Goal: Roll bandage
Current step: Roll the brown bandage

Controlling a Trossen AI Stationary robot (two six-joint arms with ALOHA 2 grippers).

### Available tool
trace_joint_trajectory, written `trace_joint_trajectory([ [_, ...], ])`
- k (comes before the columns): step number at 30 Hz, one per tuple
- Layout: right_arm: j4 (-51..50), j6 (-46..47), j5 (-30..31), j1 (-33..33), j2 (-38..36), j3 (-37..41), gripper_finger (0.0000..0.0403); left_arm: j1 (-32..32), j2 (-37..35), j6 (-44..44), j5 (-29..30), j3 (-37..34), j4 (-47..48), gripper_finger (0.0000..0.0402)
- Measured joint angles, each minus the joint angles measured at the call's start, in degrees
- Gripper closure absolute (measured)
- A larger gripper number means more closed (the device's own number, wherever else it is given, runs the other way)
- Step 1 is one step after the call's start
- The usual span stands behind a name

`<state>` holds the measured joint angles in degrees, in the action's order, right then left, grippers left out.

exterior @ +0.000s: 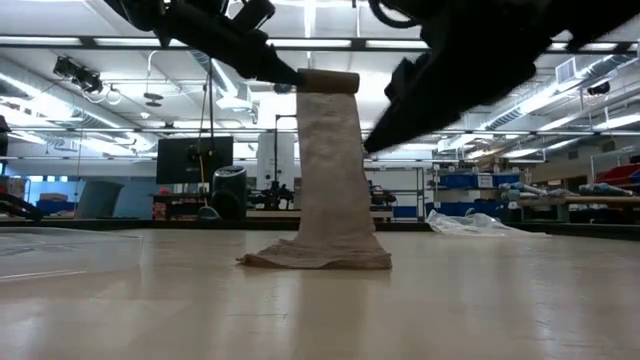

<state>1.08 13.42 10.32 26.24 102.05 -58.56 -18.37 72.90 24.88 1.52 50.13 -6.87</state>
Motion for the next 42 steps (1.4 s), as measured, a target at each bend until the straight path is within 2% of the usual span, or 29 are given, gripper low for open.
trace_joint_trajectory([
  [8, -5.8, 2.9, -1.6, -0.9, 2.3, -2.4, 0.0281, 0.0, 0.0, 0.0, -0.3, 0.0, 0.3, 0.0401],
  [19, -7.0, 3.3, -2.5, -0.9, 8.3, -4.7, 0.0301, 0.0, 0.0, 0.0, -0.3, 0.0, 0.7, 0.0401],
  [25, -12.0, 4.0, 2.8, -0.3, 12.2, -9.1, 0.031, 0.0, -0.1, 0.0, -0.3, 0.0, 0.7, 0.0401],
  [28, -13.8, 4.1, 4.0, -0.3, 12.2, -9.9, 0.0333, 0.1, -0.1, -0.3, -0.3, 0.0, 0.8, 0.0401],
  [32, -13.0, 3.1, 4.3, 0.0, 12.1, -9.9, 0.0392, 0.1, -0.1, -0.9, -0.3, 0.0, 1.2, 0.0401],
  [34, -12.2, 2.9, 3.5, 0.5, 12.1, -10.0, 0.0395, 0.1, -0.1, -1.0, -0.3, 0.0, 1.3, 0.0401],
  [38, -13.7, 2.4, 1.8, 2.6, 12.1, -14.0, 0.0401, 0.1, -0.1, -1.1, -0.3, 0.0, 1.4, 0.0401],
  [42, -22.5, 1.2, 1.8, 4.6, 12.0, -22.3, 0.0401, -0.3, -0.1, -0.6, -0.3, 0.1, 1.9, 0.0401],
])
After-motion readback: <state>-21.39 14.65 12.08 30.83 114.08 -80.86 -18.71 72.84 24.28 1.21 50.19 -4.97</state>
